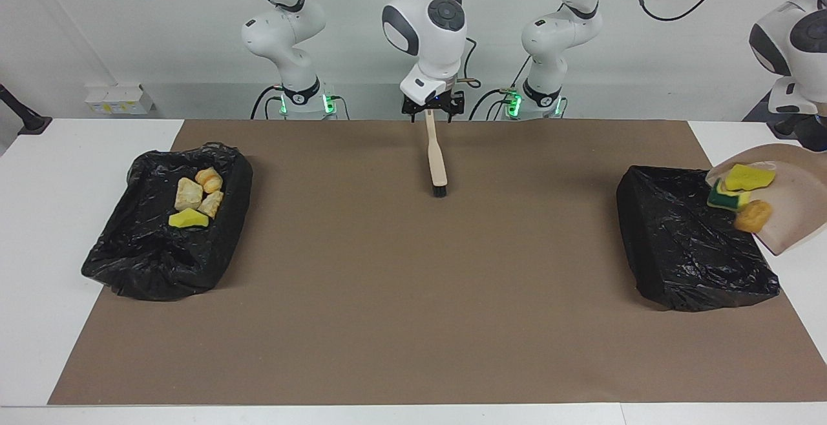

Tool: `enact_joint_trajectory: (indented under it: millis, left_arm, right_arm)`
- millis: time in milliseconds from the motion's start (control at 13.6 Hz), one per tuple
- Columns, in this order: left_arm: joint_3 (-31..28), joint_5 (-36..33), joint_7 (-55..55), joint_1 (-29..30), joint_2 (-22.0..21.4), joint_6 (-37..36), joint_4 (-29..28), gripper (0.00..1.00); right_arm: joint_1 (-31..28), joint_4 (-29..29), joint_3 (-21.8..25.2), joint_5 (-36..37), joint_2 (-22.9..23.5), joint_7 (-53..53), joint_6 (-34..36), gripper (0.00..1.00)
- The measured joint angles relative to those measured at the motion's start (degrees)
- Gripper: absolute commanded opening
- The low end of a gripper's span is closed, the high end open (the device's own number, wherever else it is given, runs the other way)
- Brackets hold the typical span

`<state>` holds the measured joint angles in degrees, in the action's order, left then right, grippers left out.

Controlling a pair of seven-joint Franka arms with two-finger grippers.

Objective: Sweep and dump trash in bin

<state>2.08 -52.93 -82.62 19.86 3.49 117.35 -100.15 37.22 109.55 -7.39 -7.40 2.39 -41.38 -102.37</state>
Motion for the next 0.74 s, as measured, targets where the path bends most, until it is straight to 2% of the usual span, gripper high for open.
enact_joint_trajectory:
  millis: [221, 441, 735]
  left_arm:
    - [0.1, -5.3, 0.8, -2.0, -1.2, -2.6, 0.1, 0.00]
    - [0.3, -11.7, 1.8, -6.2, -2.5, -8.5, 0.1, 0.00]
    - [0.8, -13.1, 2.9, -9.7, -2.9, -12.6, 0.1, 0.00]
  right_arm:
    - [-7.4, -4.9, 0.4, 0.2, -0.3, 7.7, 3.8, 1.00]
    - [-17.0, -8.7, 0.7, 0.3, -0.6, 18.0, 5.1, 1.00]
    - [-28.5, -12.4, 1.0, 0.6, -1.0, 32.4, 7.0, 1.00]
